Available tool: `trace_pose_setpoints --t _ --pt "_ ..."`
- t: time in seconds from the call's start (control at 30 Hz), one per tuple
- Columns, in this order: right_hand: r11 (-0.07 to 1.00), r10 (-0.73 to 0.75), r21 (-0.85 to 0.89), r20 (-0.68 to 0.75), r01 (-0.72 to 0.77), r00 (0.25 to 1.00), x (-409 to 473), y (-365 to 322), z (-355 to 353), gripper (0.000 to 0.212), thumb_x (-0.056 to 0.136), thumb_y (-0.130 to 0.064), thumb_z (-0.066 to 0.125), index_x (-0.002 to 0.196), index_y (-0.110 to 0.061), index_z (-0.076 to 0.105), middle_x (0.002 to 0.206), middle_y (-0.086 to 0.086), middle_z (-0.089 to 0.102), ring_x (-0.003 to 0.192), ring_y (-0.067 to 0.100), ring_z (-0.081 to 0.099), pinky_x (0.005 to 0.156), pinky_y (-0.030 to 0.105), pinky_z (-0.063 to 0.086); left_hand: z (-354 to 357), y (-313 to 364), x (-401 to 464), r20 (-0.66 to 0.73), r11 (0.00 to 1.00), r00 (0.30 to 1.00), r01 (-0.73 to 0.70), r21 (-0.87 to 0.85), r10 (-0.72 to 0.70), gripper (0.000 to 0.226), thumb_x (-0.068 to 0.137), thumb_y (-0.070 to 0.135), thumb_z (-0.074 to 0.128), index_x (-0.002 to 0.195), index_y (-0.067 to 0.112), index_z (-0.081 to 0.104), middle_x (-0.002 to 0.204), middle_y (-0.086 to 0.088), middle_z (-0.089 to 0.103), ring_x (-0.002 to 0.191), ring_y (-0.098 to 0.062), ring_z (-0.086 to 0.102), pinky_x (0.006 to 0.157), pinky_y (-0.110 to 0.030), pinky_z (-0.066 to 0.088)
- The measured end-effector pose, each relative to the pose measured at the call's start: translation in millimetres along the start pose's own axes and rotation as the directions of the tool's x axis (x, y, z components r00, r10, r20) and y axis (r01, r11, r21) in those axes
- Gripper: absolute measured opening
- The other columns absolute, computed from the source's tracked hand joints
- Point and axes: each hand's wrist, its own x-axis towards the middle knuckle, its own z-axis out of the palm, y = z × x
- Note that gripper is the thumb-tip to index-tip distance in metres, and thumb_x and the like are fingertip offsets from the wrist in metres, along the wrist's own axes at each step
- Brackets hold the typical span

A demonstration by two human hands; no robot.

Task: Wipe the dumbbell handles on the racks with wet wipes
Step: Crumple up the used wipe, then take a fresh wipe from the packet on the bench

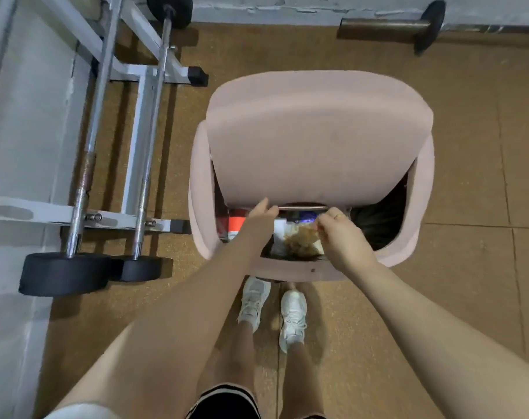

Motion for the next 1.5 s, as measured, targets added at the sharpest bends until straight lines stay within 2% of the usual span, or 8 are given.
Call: trace_pose_setpoints --t 0.1,0.23,0.4,0.53,0.7,1.1,1.3,1.5 --pt "0.997 0.077 -0.040 0.146 -0.072 0.986 5 3 9 0.050 0.085 0.002 0.047 0.130 -0.020 0.048 0.137 0.002 0.042 0.119 0.025 0.047 0.091 0.036 0.042 -4 7 10 0.023 0.999 0.999 0.029 0.038 -0.030 0.051 0.090 0.026 0.046 0.137 0.009 0.039 0.138 -0.012 0.044 0.117 -0.034 0.049 0.074 -0.029 0.046" --pt "0.988 0.154 -0.001 0.141 -0.155 0.978 1 -2 0 0.049 0.090 -0.007 0.047 0.137 -0.022 0.042 0.146 0.000 0.035 0.128 0.022 0.041 0.099 0.035 0.038 -19 14 6 0.042 0.989 0.998 -0.049 0.142 0.044 0.048 0.092 0.021 0.048 0.137 0.004 0.042 0.141 -0.010 0.042 0.130 -0.022 0.039 0.106 -0.025 0.029" --pt "0.971 0.198 0.132 0.033 -0.201 0.980 -31 -19 -50 0.052 0.091 -0.012 0.049 0.140 -0.013 0.033 0.136 0.012 0.047 0.118 0.028 0.049 0.093 0.033 0.039 -31 35 -34 0.162 0.910 0.986 -0.039 0.412 -0.032 0.030 0.086 0.020 0.051 0.107 0.000 0.058 0.116 -0.016 0.057 0.093 -0.024 0.057 0.063 -0.017 0.046" --pt "0.927 0.296 0.269 -0.089 -0.263 0.951 -82 -29 -94 0.045 0.093 -0.013 0.047 0.137 -0.011 0.038 0.121 0.011 0.057 0.105 0.027 0.055 0.081 0.025 0.037 -27 58 -74 0.267 0.820 0.964 -0.148 0.553 -0.006 0.050 0.094 0.018 0.047 0.140 0.005 0.033 0.142 -0.008 0.039 0.129 -0.025 0.040 0.102 -0.022 0.031" --pt "0.849 0.475 0.395 -0.280 -0.351 0.834 -179 -18 -112 0.031 0.094 -0.015 0.047 0.123 -0.011 0.054 0.119 0.008 0.060 0.102 0.022 0.057 0.076 0.019 0.034 19 74 -129 0.504 0.723 0.863 -0.371 0.583 0.036 0.042 0.092 0.014 0.048 0.133 0.007 0.044 0.132 -0.010 0.051 0.116 -0.022 0.050 0.104 -0.028 0.035" --pt "0.160 0.987 0.769 -0.144 -0.619 0.076 -482 6 13 0.034 0.092 -0.014 0.050 0.126 -0.009 0.051 0.129 0.011 0.050 0.110 0.027 0.053 0.094 0.029 0.038 218 24 -324 0.953 -0.172 0.218 -0.968 0.183 -0.209 0.039 0.094 0.017 0.045 0.132 0.009 0.046 0.135 -0.007 0.051 0.123 -0.021 0.047 0.096 -0.024 0.034" --pt "-0.213 0.964 0.855 0.106 -0.473 -0.243 -614 -39 114 0.033 0.093 -0.015 0.048 0.125 -0.008 0.051 0.130 0.013 0.048 0.116 0.028 0.049 0.096 0.033 0.038 267 -100 -433 0.841 -0.237 0.088 -0.970 -0.049 -0.534 0.034 0.095 0.020 0.046 0.127 0.010 0.050 0.129 -0.005 0.054 0.118 -0.019 0.050 0.096 -0.026 0.037" --pt "-0.454 0.843 0.828 0.280 -0.330 -0.459 -751 -99 212 0.031 0.093 -0.023 0.048 0.120 -0.008 0.054 0.123 0.012 0.055 0.112 0.027 0.052 0.091 0.037 0.044 309 -240 -568 0.805 -0.025 -0.067 -0.995 -0.102 -0.589 0.018 0.093 0.016 0.048 0.109 0.014 0.057 0.105 -0.004 0.063 0.096 -0.019 0.058 0.086 -0.030 0.042"
